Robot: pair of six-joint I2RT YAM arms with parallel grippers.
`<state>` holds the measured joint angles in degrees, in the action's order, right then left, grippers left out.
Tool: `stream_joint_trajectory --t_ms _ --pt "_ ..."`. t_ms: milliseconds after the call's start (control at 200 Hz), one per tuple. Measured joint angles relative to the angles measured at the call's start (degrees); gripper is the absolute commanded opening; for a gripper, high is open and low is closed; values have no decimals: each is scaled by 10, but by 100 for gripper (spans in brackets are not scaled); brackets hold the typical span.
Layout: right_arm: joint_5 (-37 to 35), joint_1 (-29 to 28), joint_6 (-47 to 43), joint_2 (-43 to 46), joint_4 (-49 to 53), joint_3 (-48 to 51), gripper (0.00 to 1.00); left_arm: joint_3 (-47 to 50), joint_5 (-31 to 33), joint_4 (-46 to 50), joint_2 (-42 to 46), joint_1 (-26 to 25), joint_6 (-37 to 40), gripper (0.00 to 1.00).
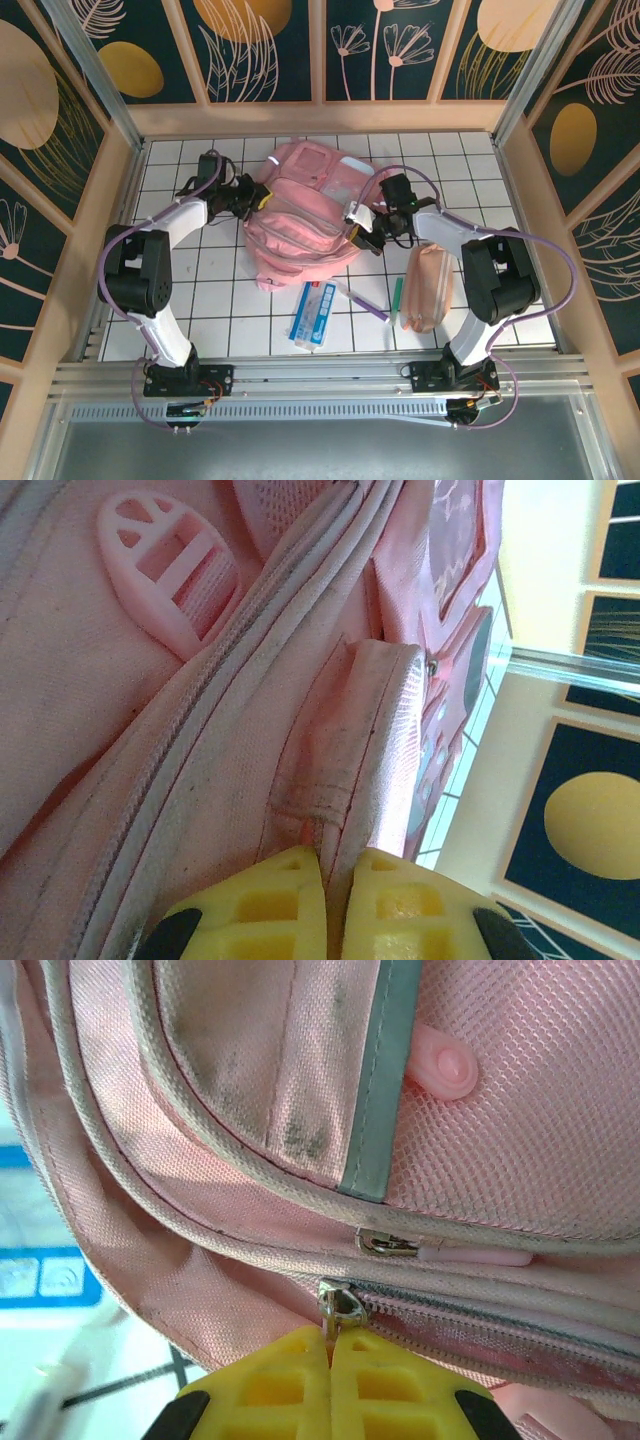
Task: Pack the student bag
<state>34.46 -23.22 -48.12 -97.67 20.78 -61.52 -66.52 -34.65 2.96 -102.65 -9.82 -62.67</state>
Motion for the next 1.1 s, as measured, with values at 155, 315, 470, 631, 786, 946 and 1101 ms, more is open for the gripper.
stream_joint_trajectory --t_ms 155,315,470,631,786,946,1101 --pt "30 22 91 0 -40 0 0 -31 13 0 -22 1 0 0" --pt "36 45 164 0 -97 0 0 -41 29 -7 -37 -2 -13 0" --pt "34 25 174 0 -99 0 0 -54 42 -10 -53 2 -24 0" --pt "31 4 184 0 -96 0 0 -96 50 -17 -85 3 -33 0" --pt "45 2 235 0 -100 2 0 -117 50 -26 -105 1 -47 0" --pt "76 -6 299 -8 -102 5 0 -118 52 -35 -111 1 -60 0" --pt "76 -31 370 -44 -78 -12 0 -107 52 -54 -111 0 -75 0"
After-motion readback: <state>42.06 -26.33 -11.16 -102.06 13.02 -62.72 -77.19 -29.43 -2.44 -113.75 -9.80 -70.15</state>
